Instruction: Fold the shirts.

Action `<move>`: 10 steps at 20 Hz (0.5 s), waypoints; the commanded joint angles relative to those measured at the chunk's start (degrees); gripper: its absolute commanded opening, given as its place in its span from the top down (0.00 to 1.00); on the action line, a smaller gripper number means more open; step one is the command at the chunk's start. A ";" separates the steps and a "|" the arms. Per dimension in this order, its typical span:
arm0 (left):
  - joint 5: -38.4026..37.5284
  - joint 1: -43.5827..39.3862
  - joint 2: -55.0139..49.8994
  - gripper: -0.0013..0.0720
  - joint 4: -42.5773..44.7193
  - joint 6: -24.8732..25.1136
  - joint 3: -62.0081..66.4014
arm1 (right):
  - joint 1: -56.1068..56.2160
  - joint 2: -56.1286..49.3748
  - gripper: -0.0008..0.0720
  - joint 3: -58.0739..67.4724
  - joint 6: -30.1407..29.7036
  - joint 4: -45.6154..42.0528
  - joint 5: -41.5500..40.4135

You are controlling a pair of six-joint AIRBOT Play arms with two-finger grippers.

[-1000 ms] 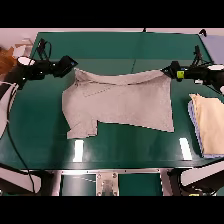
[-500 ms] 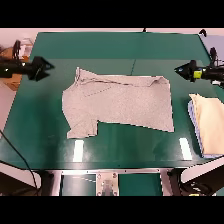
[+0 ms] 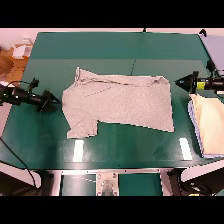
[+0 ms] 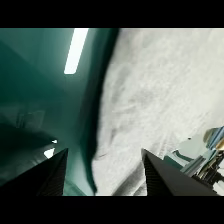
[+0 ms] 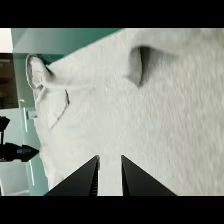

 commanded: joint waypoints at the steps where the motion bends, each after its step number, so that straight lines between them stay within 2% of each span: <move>1: 3.85 -3.82 -0.35 0.25 -0.98 3.52 -2.69 | -4.61 9.66 0.76 -13.84 3.04 -9.77 -1.97; 2: 6.01 -5.79 -0.35 0.25 -1.07 3.72 -2.67 | -7.32 13.75 0.71 -19.37 5.20 -12.76 -3.85; 3: 7.23 -7.23 -0.35 0.36 -1.14 3.91 -2.67 | -10.56 17.79 0.46 -24.83 7.54 -15.54 -5.29; 4: 6.97 -8.13 -0.35 0.65 -1.20 4.57 -2.62 | -13.53 20.98 0.37 -29.40 8.74 -17.97 -6.73; 5: 5.70 -8.24 -0.35 0.92 -1.25 4.68 -2.62 | -16.41 23.71 0.36 -33.70 9.46 -20.06 -7.56; 6: 4.04 -7.93 -0.28 0.95 -0.76 4.57 -2.62 | -18.45 25.27 0.27 -37.05 9.66 -20.79 -8.07; 10: -0.02 -7.13 -0.11 0.95 -0.24 4.48 -2.62 | -16.83 25.33 0.26 -44.46 9.77 -20.15 -11.26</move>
